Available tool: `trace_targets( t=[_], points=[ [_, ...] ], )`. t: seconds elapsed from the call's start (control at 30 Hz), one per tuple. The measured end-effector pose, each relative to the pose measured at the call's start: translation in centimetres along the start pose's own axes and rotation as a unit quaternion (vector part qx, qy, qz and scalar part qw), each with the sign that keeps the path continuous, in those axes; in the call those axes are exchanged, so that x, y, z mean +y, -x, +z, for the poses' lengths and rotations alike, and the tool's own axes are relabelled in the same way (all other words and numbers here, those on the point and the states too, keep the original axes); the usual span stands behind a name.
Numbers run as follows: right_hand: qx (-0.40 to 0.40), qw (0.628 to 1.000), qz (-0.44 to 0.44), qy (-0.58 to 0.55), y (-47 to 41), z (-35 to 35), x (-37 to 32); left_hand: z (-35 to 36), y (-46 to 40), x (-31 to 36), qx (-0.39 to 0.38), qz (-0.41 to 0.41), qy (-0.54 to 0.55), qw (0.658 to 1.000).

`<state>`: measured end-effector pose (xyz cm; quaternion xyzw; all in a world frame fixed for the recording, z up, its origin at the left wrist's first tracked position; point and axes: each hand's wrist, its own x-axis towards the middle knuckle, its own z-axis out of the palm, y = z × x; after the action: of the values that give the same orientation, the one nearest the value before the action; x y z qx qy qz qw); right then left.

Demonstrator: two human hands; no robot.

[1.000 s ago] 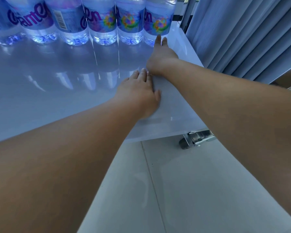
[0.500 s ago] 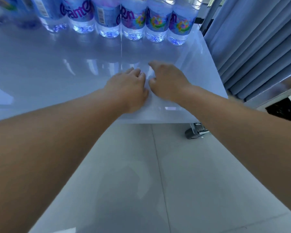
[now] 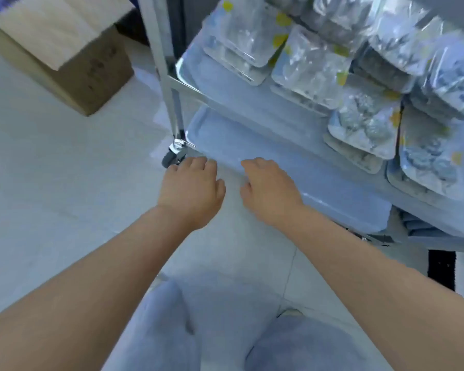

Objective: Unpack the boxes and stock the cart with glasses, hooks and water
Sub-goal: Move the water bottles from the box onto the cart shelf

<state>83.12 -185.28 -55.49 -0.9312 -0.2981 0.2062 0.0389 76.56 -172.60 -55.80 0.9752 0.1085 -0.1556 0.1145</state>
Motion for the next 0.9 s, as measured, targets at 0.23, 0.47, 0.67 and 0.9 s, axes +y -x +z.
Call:
trace_targets(
  t=[0.23, 0.47, 0.67, 0.9],
  points=[
    [-0.057, 0.998, -0.034, 0.005, 0.5, -12.4, -16.0, -15.5, 8.9, -12.7, -0.031, -0.073, 0.007, 0.997],
    [-0.025, 0.997, -0.069, -0.035, -3.8, -19.6, -27.1, -25.7, 10.7, -21.4, -0.033, -0.146, 0.041, 0.988],
    [-0.016, 0.995, -0.091, -0.049, -10.9, -22.2, -32.7, -29.6, 6.0, -26.6, -0.029, -0.150, 0.053, 0.987],
    [-0.039, 0.992, -0.110, -0.056, -22.8, -23.4, -38.6, -33.7, -4.2, -37.1, -0.061, -0.170, 0.062, 0.982]
  ],
)
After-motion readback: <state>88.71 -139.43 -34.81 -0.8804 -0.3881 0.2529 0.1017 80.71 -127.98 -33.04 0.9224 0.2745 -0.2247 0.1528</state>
